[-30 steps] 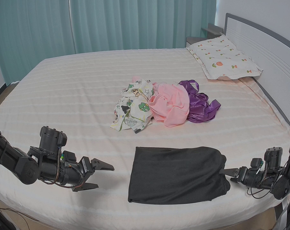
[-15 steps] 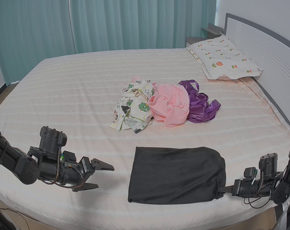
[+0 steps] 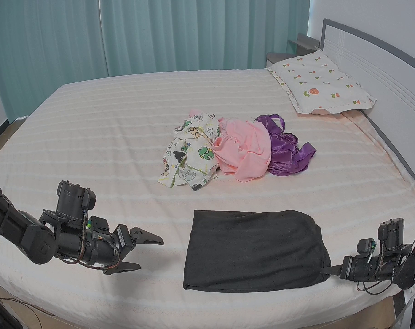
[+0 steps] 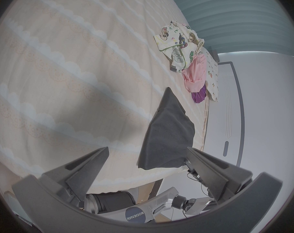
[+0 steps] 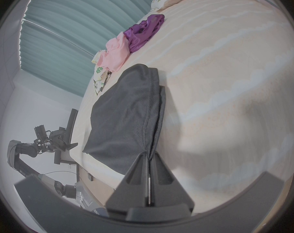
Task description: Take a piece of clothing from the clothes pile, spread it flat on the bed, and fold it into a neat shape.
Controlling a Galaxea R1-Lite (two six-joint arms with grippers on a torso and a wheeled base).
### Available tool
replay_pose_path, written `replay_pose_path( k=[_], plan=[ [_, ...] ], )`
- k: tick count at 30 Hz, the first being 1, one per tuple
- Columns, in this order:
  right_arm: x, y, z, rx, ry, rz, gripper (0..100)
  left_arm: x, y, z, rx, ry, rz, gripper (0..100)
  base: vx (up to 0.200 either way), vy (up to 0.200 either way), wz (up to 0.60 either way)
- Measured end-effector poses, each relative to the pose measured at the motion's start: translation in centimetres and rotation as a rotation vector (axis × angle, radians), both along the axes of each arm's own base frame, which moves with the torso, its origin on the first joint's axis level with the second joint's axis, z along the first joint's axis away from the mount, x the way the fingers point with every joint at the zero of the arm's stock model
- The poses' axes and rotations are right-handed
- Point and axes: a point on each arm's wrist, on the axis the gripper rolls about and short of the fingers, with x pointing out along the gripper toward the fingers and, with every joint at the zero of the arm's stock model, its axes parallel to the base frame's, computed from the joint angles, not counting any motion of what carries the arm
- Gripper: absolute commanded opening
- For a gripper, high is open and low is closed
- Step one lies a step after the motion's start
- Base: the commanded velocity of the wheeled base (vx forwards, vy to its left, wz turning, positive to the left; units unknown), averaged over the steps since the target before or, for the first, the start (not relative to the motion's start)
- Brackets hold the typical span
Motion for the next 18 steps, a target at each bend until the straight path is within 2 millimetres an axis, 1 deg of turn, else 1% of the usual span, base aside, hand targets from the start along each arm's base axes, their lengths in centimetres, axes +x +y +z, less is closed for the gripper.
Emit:
replay_pose_path(
  k=[8, 13, 14, 18],
  plan=[
    [-0.7, -1.3, -0.1, -0.059, 0.023, -0.002, 0, 0.0, 0.0, 0.0, 0.000, 0.001, 0.000, 100, 0.000, 0.000, 0.00],
    [-0.8, -1.4, 0.1, -0.055, 0.016, -0.005, 0, 0.0, 0.0, 0.0, 0.001, 0.002, 0.000, 100, 0.000, 0.000, 0.00],
    [-0.8, -1.4, 0.1, -0.055, 0.015, -0.005, 100, 0.0, 0.0, 0.0, 0.001, 0.003, 0.000, 100, 0.000, 0.000, 0.00],
    [-0.8, -1.3, 0.2, -0.049, 0.009, -0.005, 100, 0.0, 0.0, 0.0, 0.001, 0.002, 0.000, 100, 0.000, 0.000, 0.00]
  ],
)
